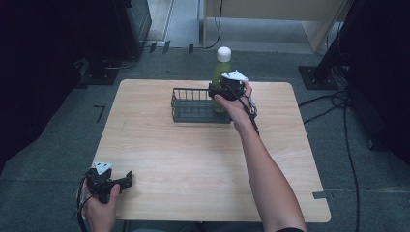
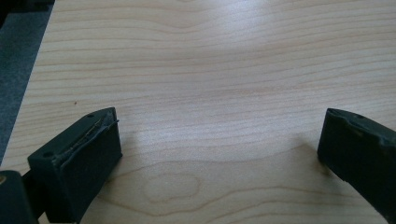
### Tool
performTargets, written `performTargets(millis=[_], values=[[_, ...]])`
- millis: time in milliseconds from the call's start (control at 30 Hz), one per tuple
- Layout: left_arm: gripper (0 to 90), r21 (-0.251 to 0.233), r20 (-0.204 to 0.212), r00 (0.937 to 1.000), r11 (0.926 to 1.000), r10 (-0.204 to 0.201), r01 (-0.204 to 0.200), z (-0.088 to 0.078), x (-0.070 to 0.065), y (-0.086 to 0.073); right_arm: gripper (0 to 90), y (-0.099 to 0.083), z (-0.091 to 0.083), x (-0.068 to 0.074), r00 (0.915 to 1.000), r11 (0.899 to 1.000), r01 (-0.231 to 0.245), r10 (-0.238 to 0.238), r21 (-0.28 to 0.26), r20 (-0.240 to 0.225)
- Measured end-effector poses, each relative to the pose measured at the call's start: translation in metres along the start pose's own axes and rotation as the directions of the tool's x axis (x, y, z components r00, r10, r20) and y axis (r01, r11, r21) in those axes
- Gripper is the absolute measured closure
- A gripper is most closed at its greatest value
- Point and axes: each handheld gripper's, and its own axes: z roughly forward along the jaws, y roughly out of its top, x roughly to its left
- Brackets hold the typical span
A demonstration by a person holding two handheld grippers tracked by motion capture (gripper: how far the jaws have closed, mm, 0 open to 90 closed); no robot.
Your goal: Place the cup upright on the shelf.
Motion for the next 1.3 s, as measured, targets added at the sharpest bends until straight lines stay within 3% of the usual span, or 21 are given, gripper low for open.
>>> performTargets(millis=[400,600,767,967,1300], values=[[0.0,0.000,0.000,1.0000,1.0000,0.000,0.000,0.000,0.000,0.000,14.5,0.000,-0.003,-0.001,0.9999,1.000,0.003,-0.003,0.001,-0.014],[0.0,0.000,0.000,1.0000,1.0000,0.000,0.000,0.000,0.000,0.000,2.5,0.002,-0.010,-0.003,0.9995,1.000,-0.018,0.018,0.014,-0.026],[0.0,0.000,0.001,1.0000,1.0000,-0.001,0.001,0.000,0.000,0.000,0.0,0.003,-0.021,-0.006,0.9986,1.000,-0.014,0.015,0.023,-0.051],[0.0,0.000,0.001,1.0000,1.0000,-0.001,0.001,0.000,0.000,0.000,0.0,0.001,-0.040,-0.009,0.9986,0.999,-0.022,0.023,0.030,-0.047],[0.0,-0.001,0.001,1.0000,1.0000,-0.001,0.001,0.000,0.000,0.000,0.0,-0.016,-0.073,-0.020,0.9991,1.000,-0.005,0.006,0.029,-0.042]])
